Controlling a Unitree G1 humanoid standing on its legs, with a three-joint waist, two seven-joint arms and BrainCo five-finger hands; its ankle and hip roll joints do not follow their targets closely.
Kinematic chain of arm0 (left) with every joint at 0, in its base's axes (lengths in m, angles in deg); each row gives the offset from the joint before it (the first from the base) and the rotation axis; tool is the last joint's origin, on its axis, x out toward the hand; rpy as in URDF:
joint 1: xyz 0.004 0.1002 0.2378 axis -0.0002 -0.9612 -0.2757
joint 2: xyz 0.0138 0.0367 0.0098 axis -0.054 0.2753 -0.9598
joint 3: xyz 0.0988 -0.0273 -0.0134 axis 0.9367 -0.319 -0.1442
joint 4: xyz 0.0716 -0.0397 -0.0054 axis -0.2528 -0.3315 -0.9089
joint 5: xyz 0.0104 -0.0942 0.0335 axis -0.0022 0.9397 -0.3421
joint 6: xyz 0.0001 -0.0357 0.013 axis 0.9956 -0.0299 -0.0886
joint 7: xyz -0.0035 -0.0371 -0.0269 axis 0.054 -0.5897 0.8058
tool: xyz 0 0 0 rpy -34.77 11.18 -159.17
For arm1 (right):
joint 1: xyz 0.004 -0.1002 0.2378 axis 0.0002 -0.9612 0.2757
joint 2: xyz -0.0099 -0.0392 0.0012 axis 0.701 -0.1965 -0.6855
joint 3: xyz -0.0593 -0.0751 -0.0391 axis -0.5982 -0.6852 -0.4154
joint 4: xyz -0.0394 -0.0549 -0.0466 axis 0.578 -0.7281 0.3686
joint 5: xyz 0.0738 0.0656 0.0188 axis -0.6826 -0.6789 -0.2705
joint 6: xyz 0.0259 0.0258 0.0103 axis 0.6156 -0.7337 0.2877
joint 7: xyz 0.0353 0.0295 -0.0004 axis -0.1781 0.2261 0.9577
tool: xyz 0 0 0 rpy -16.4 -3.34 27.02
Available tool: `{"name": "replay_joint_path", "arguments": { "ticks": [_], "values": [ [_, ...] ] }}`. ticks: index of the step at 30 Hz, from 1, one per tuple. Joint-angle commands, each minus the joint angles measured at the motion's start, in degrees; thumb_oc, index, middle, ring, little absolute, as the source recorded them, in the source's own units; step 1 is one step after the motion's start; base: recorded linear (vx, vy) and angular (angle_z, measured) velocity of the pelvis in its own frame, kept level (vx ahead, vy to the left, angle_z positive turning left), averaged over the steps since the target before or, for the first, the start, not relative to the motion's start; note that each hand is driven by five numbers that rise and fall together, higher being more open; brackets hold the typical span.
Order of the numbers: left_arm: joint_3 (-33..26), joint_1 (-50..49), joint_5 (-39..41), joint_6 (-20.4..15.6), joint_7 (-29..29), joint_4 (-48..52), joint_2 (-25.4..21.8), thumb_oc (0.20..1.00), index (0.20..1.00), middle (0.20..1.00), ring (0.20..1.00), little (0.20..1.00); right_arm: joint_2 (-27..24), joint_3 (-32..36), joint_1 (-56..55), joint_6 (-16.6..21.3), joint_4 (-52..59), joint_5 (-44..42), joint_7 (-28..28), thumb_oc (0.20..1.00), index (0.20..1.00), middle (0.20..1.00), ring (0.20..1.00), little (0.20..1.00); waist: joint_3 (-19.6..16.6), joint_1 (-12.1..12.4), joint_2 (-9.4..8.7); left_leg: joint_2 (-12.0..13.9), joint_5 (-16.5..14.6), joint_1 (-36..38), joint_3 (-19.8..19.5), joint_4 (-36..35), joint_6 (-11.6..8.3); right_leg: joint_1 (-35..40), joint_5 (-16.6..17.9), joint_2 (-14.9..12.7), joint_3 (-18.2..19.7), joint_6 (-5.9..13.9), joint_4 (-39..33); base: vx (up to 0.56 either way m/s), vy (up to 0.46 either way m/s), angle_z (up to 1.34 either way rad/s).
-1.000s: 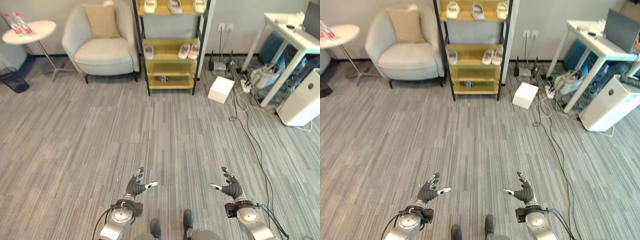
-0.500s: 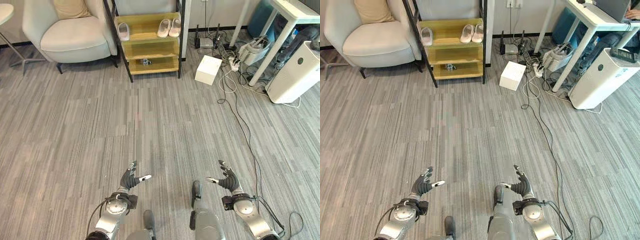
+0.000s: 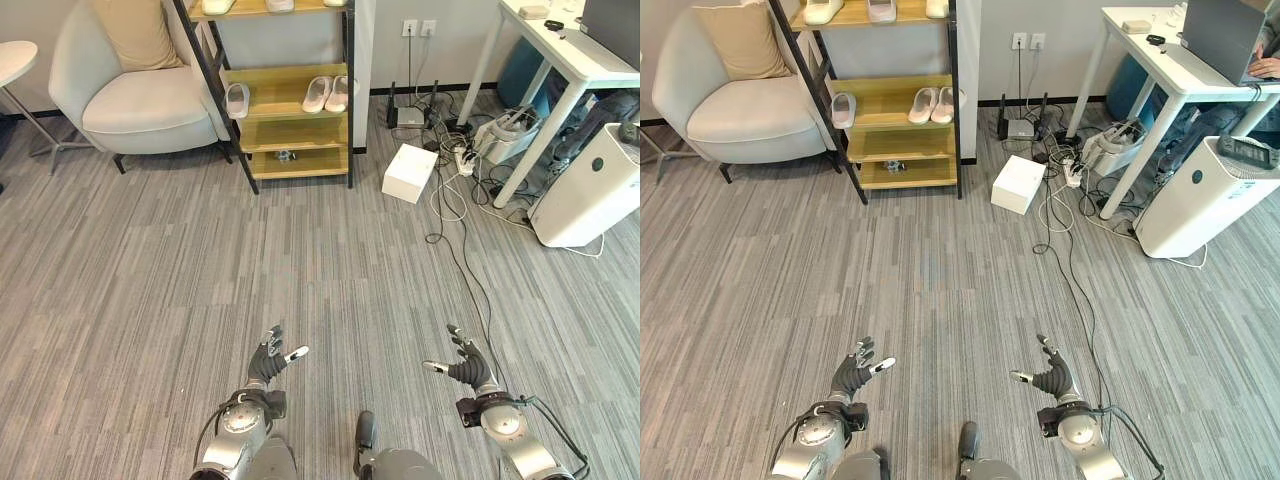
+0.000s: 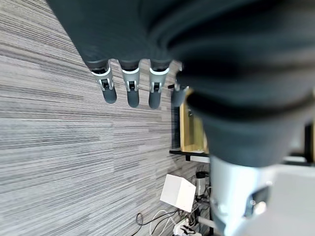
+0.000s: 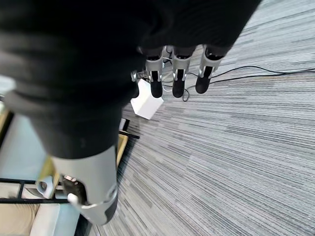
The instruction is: Arrange the slippers neatly on the shoe rack.
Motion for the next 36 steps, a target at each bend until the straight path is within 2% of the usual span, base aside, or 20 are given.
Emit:
{"name": "replay_joint_path", "arguments": {
  "ticks": [1,3,4,6,8,10,11,12,15,17,18,21,22,23,24,26,28,30,33,36],
  "values": [
    [-0.2,0.79,-0.72,-2.03,0.5,4.75,-1.7,1.0,1.0,1.0,1.0,1.0,-0.87,1.06,0.36,2.44,1.62,-1.12,-1.21,1.0,1.0,1.0,1.0,1.0,1.09,2.63,-0.03,-0.44,5.11,-3.77,2.21,-3.48,3.14,6.17,-8.29,-3.71,3.49,6.49,1.42,0.32,0.089,-0.11],
    [-0.24,0.61,-1.6,-1.95,0.67,4.66,-2.07,1.0,1.0,1.0,1.0,1.0,-0.62,0.82,0.86,2.2,1.41,-1.13,-1.33,1.0,1.0,1.0,1.0,1.0,0.35,3.23,-0.06,0.04,5.97,-5.55,4.65,-4.13,2.91,8.36,-9.27,-3.52,4.25,6.97,1.27,0.36,0.147,-0.26],
    [-0.77,-0.1,-2.49,-1.91,0.65,5.07,-2.63,1.0,1.0,1.0,1.0,1.0,-0.55,0.59,0.79,2.21,1.69,-1.12,-0.8,1.0,1.0,1.0,1.0,1.0,-0.53,3.68,0.07,0.09,5.81,-4.67,4.27,-4.66,3.13,9.11,-9.45,-3.48,5.3,7.47,1.21,0.4,0.183,-0.27],
    [-0.04,-0.94,-6.43,-1.4,0.07,5.91,-3.81,1.0,1.0,1.0,1.0,1.0,-0.08,0.48,0.16,2.21,2.14,-0.47,-0.15,1.0,1.0,1.0,1.0,1.0,-1.71,3.84,0.34,0.15,8.71,-3.46,4.31,-4.21,3.19,10.8,-10.39,-3.96,6.21,7.9,1.41,0.38,0.195,-0.35],
    [0.15,-1.11,-7.46,-1.18,-0.12,6.3,-4.41,1.0,1.0,1.0,1.0,1.0,0.02,0.35,0.25,2.11,2.26,-0.27,0.01,1.0,1.0,1.0,1.0,1.0,-2.19,4.16,-0.13,-0.3,8.6,-2.87,4.69,-3.82,3.56,10.92,-10.56,-4.83,6.72,8.31,1.81,0.28,0.179,-0.42],
    [0.72,-1.42,-9.68,-0.7,-1.41,7.47,-5.91,1.0,1.0,1.0,1.0,1.0,1.28,-0.1,0.55,1.99,2.38,-0.06,1.04,1.0,1.0,1.0,1.0,1.0,-3.1,4.64,-1.52,-2.1,6.71,-1.12,5.52,-2.45,5.62,9.92,-10.42,-7.21,8.08,9.94,7.3,0.36,0.267,-0.33],
    [1.03,-1.18,-10.53,-0.67,-1.83,8.43,-6.9,1.0,1.0,1.0,1.0,1.0,2.08,-0.44,0.87,2.24,2.45,0.01,1.56,1.0,1.0,1.0,1.0,1.0,-3.06,4.49,-2.46,-3.87,4.21,0.62,6.0,-1.62,7.24,7.25,-8.6,-8.71,8.56,11.74,14.91,0.21,0.187,-0.13],
    [1.02,-1.15,-10.53,-0.66,-1.84,8.44,-6.91,1.0,1.0,1.0,1.0,1.0,2.09,-0.43,0.91,2.24,2.43,0.01,1.55,1.0,1.0,1.0,1.0,1.0,-3.17,4.63,-2.31,-3.63,4.25,0.36,6.09,-1.5,7.24,6.99,-8.38,-8.53,8.74,11.71,14.86,0.23,0.209,-0.02],
    [1.5,-0.55,-11.73,-0.84,-2.15,9.52,-8.05,1.0,1.0,1.0,1.0,1.0,3.13,-0.88,1.72,2.25,2.39,0.43,2.0,1.0,1.0,1.0,1.0,1.0,-2.8,4.08,-1.85,-5.07,0.98,3.73,6.65,-1.43,9.41,1.4,-1.39,-9.86,8.18,14.03,27.27,0.14,0.158,0.16],
    [1.65,-0.21,-12.81,-0.63,-2.33,9.97,-8.61,1.0,1.0,1.0,1.0,1.0,3.87,-0.94,1.93,2.17,2.59,0.52,2.31,1.0,1.0,1.0,1.0,1.0,-2.37,3.51,-0.95,-5.5,-0.84,7.36,6.44,-2.42,10.25,-2.7,1.9,-10.62,6.84,14.21,32.98,0.23,0.145,0.19],
    [1.74,-0.03,-13.06,-0.79,-2.41,10.35,-8.72,1.0,1.0,1.0,1.0,1.0,3.93,-1.03,1.76,2.21,2.63,0.44,2.52,1.0,1.0,1.0,1.0,1.0,-2.01,3.1,-0.57,-5.7,-1.37,9.0,6.03,-3.07,10.35,-4.29,1.55,-11.08,5.91,13.75,33.8,0.3,0.096,-0.04],
    [2.02,0.26,-14.52,-0.96,-2.92,11.89,-9.46,1.0,1.0,1.0,1.0,1.0,3.63,-0.64,1.44,2.28,2.82,0.05,2.65,1.0,1.0,1.0,1.0,1.0,-1.52,2.13,0.34,-5.79,-3.46,12.22,5.52,-3.69,9.79,-6.94,-1.9,-12.12,1.25,11.93,26.76,0.35,-0.023,0.06],
    [2.44,0.28,-16.06,-0.93,-3.19,12.21,-9.73,1.0,1.0,1.0,1.0,1.0,3.48,-0.19,1.44,2.1,2.58,-0.06,2.42,1.0,1.0,1.0,1.0,1.0,-1.2,1.17,0.39,-5.99,-4.69,14.45,5.0,-3.99,9.34,-9.23,-2.16,-11.95,-0.31,11.22,20.58,0.3,-0.08,0.2],
    [2.45,0.27,-16.1,-0.93,-3.17,12.2,-9.7,1.0,1.0,1.0,1.0,1.0,3.48,-0.18,1.43,2.09,2.58,-0.07,2.42,1.0,1.0,1.0,1.0,1.0,-1.11,1.07,0.51,-5.83,-4.9,14.63,4.88,-3.94,9.26,-8.8,-2.17,-11.78,-0.5,11.21,20.24,0.44,-0.173,0.13],
    [2.6,0.84,-17.03,-1.12,-3.34,12.55,-9.94,1.0,1.0,1.0,1.0,1.0,3.53,0.17,1.36,2.05,2.39,-0.32,2.29,1.0,1.0,1.0,1.0,1.0,-0.82,-0.02,0.11,-5.91,-6.11,16.81,4.34,-4.27,8.26,-10.91,-0.21,-12.0,-0.61,11.88,12.87,0.24,-0.109,-0.02],
    [2.41,1.18,-17.43,-1.31,-3.34,12.65,-9.96,1.0,1.0,1.0,1.0,1.0,3.59,0.39,1.4,1.99,2.35,-0.32,2.29,1.0,1.0,1.0,1.0,1.0,-0.53,-0.78,0.23,-5.36,-7.12,18.33,4.0,-4.37,7.54,-11.58,1.54,-11.97,-0.71,12.57,9.34,0.3,-0.142,0.05],
    [2.47,1.82,-17.68,-1.78,-3.51,12.94,-10.06,1.0,1.0,1.0,1.0,1.0,3.51,0.43,1.28,1.92,2.48,0.03,2.54,1.0,1.0,1.0,1.0,1.0,-0.4,-1.62,0.08,-5.01,-8.31,19.89,3.47,-4.29,6.76,-12.25,3.02,-12.25,0.12,13.29,6.62,0.37,-0.206,0.21],
    [2.59,1.68,-18.06,-1.98,-3.81,12.58,-9.63,1.0,1.0,1.0,1.0,1.0,3.2,0.41,0.56,2.08,2.14,0.4,2.89,1.0,1.0,1.0,1.0,1.0,-1.29,-1.67,-0.43,-4.84,-9.37,21.63,3.26,-4.11,6.15,-10.56,4.08,-12.12,0.36,12.65,5.36,0.31,-0.181,0.2],
    [2.4,1.13,-15.46,-2.13,-3.64,11.94,-8.0,1.0,1.0,1.0,1.0,1.0,2.07,0.54,-0.65,2.61,2.44,0.02,3.16,1.0,1.0,1.0,1.0,1.0,-2.59,-2.1,0.11,-2.15,-9.75,22.52,3.2,-2.75,4.22,-8.36,3.38,-10.33,-0.05,11.38,4.53,0.26,-0.174,0.23],
    [1.85,0.68,-9.52,-1.94,-3.17,10.46,-5.93,1.0,1.0,1.0,1.0,1.0,0.73,0.21,-1.3,2.69,2.42,-0.8,3.24,1.0,1.0,1.0,1.0,1.0,-2.29,-2.04,0.57,0.67,-6.62,19.59,1.47,6.08,2.5,-5.77,1.09,-7.64,-0.36,8.75,4.39,0.21,-0.22,0.09]
  ]
}}
